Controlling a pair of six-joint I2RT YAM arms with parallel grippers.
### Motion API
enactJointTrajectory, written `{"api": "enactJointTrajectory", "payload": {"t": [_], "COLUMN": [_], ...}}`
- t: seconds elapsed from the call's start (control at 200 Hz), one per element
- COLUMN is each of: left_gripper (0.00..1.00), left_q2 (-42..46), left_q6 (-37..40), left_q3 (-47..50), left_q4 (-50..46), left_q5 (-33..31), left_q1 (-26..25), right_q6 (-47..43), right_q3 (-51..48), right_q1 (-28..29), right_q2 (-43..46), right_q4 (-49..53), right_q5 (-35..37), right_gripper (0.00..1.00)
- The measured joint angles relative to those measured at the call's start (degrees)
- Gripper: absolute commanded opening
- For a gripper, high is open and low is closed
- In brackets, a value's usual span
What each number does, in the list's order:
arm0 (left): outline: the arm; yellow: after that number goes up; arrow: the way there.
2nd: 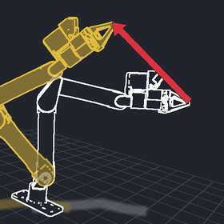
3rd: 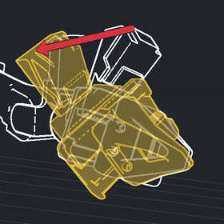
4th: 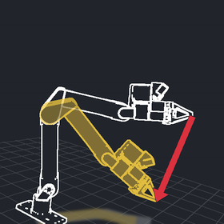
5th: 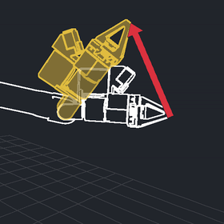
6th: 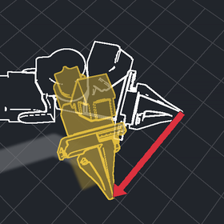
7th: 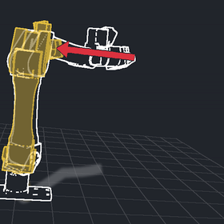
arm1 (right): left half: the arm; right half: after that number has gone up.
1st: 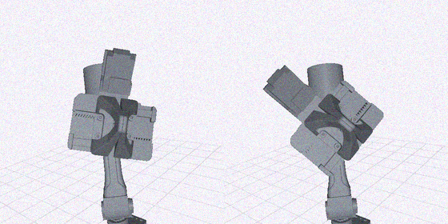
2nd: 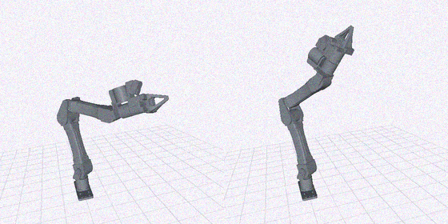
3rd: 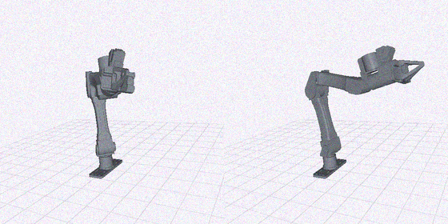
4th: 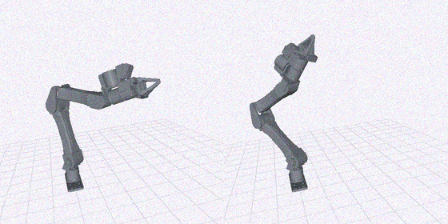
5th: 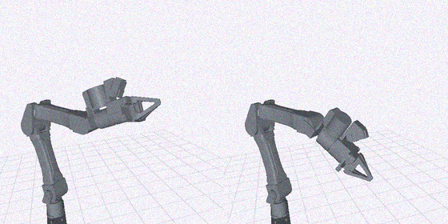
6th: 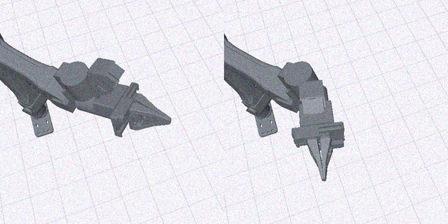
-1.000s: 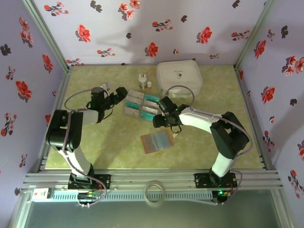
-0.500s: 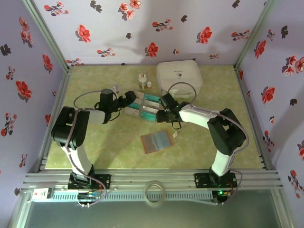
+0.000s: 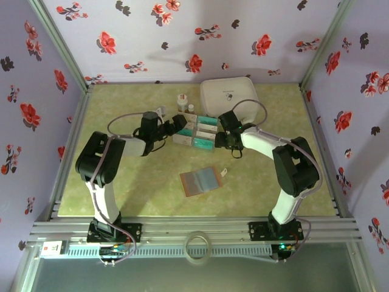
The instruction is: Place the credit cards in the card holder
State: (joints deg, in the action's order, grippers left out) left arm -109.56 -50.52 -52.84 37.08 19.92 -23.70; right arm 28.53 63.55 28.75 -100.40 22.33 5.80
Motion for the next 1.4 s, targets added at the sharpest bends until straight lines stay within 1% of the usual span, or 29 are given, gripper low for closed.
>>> {"api": "enactJointTrajectory", "payload": {"t": [0.075,0.235,0.345,0.46,0.57,0.705,0.865,1.03,1.175,1.4], "left_gripper": [1.00,1.00,1.00,1.00,1.00,1.00,1.00,1.00,1.00,1.00], "left_q2": [0.02,2.19,5.64,9.51,14.08,19.80,22.97,24.30,24.46,24.50], "left_q6": [0.04,0.15,0.42,1.42,3.10,6.01,8.94,10.05,10.51,11.13], "left_q3": [0.00,1.46,3.74,5.60,6.14,5.86,4.15,3.80,3.63,2.84], "left_q4": [-0.04,-0.72,-1.77,-3.91,-9.25,-18.27,-28.50,-34.05,-36.65,-38.95], "left_q5": [0.02,0.20,0.20,0.11,-1.31,-4.48,-7.93,-9.51,-10.38,-11.26], "left_q1": [-0.09,0.90,3.17,5.92,7.39,7.43,7.43,7.43,7.43,7.43], "right_q6": [0.04,0.63,1.55,3.26,5.57,8.50,12.35,15.74,17.86,19.19], "right_q3": [-1.27,-4.87,-7.17,-10.40,-14.03,-18.32,-22.40,-25.07,-25.31,-25.27], "right_q1": [0.15,1.05,3.02,6.47,11.47,17.07,22.03,26.67,29.97,31.91], "right_q2": [3.34,14.23,19.41,21.59,21.90,23.43,27.23,27.65,24.94,19.15], "right_q4": [-0.15,0.07,0.04,0.07,0.07,0.07,-0.17,-1.68,-4.17,-8.02], "right_q5": [-1.01,-4.13,-6.97,-9.66,-11.78,-13.07,-13.57,-13.57,-13.57,-13.57], "right_gripper": [0.68,0.68,0.68,0.68,0.68,0.68,0.68,0.68,0.68,0.68]}}
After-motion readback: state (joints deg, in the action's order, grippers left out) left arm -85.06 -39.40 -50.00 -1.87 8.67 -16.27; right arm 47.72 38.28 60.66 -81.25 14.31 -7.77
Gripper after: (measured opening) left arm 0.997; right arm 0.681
